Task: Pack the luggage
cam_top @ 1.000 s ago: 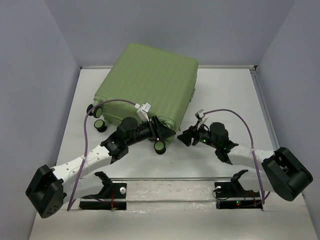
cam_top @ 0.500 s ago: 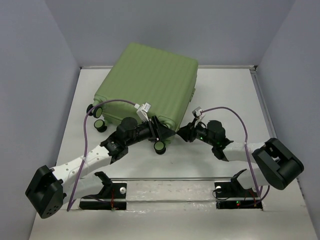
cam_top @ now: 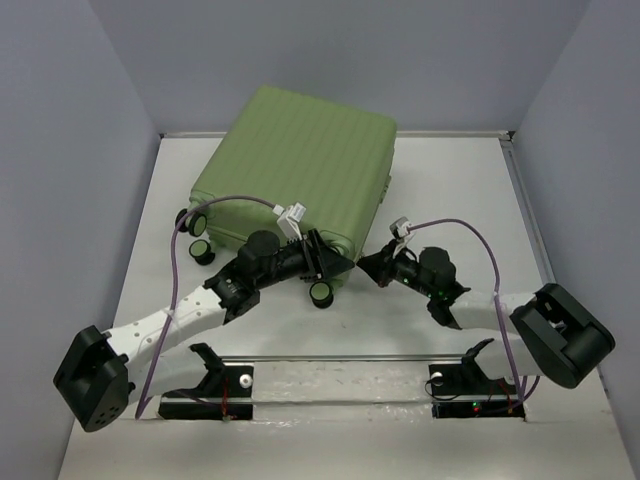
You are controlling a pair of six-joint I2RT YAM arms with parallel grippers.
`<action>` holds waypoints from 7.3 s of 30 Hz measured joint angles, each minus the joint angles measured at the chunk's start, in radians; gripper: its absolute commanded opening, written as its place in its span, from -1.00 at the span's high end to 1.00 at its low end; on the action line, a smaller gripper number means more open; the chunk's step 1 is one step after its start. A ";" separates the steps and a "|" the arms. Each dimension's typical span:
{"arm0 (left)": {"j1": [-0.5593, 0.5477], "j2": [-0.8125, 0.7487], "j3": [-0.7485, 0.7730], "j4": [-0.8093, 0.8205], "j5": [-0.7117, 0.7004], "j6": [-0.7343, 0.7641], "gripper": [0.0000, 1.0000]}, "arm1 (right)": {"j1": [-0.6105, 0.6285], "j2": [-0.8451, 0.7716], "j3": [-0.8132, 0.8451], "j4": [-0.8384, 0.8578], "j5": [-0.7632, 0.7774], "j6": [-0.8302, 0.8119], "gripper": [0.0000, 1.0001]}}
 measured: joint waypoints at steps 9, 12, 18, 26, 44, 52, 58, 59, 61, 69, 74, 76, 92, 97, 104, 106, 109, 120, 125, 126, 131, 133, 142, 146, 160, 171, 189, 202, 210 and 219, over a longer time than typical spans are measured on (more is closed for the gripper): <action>-0.024 0.185 0.222 -0.142 -0.023 0.020 0.88 | 0.221 -0.232 -0.062 -0.205 0.301 0.090 0.86; -0.045 0.277 0.311 -0.175 -0.047 0.031 0.88 | 0.367 -0.211 -0.050 -0.200 0.513 0.134 0.87; -0.113 0.419 0.455 -0.206 -0.121 0.029 0.88 | 0.495 0.012 -0.011 0.038 0.859 0.200 0.86; -0.173 0.515 0.540 -0.179 -0.239 -0.050 0.88 | 0.574 0.371 0.129 0.370 1.149 0.222 0.86; -0.224 0.697 0.905 -0.421 -0.188 0.101 -0.98 | 0.594 0.507 0.200 0.493 1.216 0.372 0.86; -0.161 0.212 0.911 -0.605 -0.252 0.375 -0.98 | 0.685 0.517 0.102 0.428 1.048 0.372 0.86; 0.077 -0.346 0.667 -0.778 -0.456 0.405 -0.98 | 0.684 0.517 0.065 0.414 1.018 0.376 0.86; 0.079 -0.394 0.621 -0.828 -0.489 0.402 -0.98 | 0.683 0.517 0.060 0.413 1.016 0.377 0.86; 0.084 -0.418 0.539 -0.910 -0.547 0.393 -0.98 | 0.682 0.517 0.056 0.410 1.014 0.376 0.87; 0.107 -0.232 0.380 -1.091 -0.586 0.391 -0.98 | 0.682 0.488 0.043 0.409 0.980 0.346 0.86; 0.137 -0.183 0.381 -1.055 -0.598 0.408 -0.98 | 0.682 0.475 0.031 0.410 0.960 0.332 0.79; 0.153 -0.160 0.381 -1.042 -0.613 0.418 -0.98 | 0.682 0.475 0.023 0.408 0.953 0.326 0.75; 0.200 -0.039 0.381 -0.885 -0.571 0.486 -0.29 | 0.682 0.470 0.017 0.404 0.920 0.311 0.12; 0.218 -0.037 0.381 -0.891 -0.578 0.496 0.58 | 0.682 0.358 0.005 0.378 0.954 0.308 -0.30; 0.228 -0.069 0.348 -0.855 -0.554 0.499 0.89 | 0.663 0.050 0.177 -0.006 1.020 0.286 -0.48; 0.239 -0.096 0.319 -0.822 -0.534 0.490 0.89 | 0.655 0.015 0.224 -0.121 1.029 0.291 -0.48; 0.253 -0.123 0.281 -0.777 -0.503 0.469 0.89 | 0.621 -0.021 0.300 -0.341 1.045 0.309 -0.39; 0.270 -0.156 0.233 -0.708 -0.372 0.386 0.89 | 0.457 0.004 0.329 -0.671 0.954 0.352 -0.32; 0.270 -0.162 0.221 -0.692 -0.353 0.374 0.89 | 0.433 0.079 0.382 -0.690 0.945 0.334 -0.26; 0.270 -0.166 0.217 -0.687 -0.350 0.372 0.89 | 0.417 0.088 0.388 -0.690 0.945 0.328 -0.24; 0.271 -0.178 0.201 -0.666 -0.340 0.368 0.88 | 0.369 0.108 0.394 -0.690 0.947 0.302 -0.24; 0.271 -0.180 0.198 -0.661 -0.335 0.366 0.88 | 0.366 0.108 0.394 -0.687 0.946 0.294 -0.19; 0.272 -0.191 0.181 -0.642 -0.328 0.360 0.89 | 0.353 0.114 0.393 -0.611 0.915 0.209 0.20; 0.272 -0.193 0.179 -0.639 -0.328 0.359 0.88 | 0.349 0.123 0.393 -0.591 0.916 0.180 0.38; 0.270 -0.230 0.143 -0.607 -0.284 0.324 0.88 | 0.347 0.058 0.297 -0.496 0.866 0.129 0.86; -0.070 -0.098 0.160 -0.473 -0.240 0.058 0.88 | 0.512 0.050 0.200 -0.282 0.687 0.243 0.86; -0.225 -0.020 0.245 -0.480 -0.582 0.068 0.88 | 0.657 0.425 0.259 0.320 1.032 0.410 0.86; -0.264 -0.070 0.103 -0.122 -0.600 -0.108 0.89 | 0.737 0.407 0.303 0.417 1.144 0.224 0.86; -0.262 -0.071 0.023 0.066 -0.636 -0.137 0.89 | 0.776 0.462 0.319 0.437 1.030 0.215 -0.46; -0.286 -0.402 -0.229 0.058 -0.672 -0.156 0.52 | 0.850 0.047 -0.014 0.211 0.938 0.346 -0.74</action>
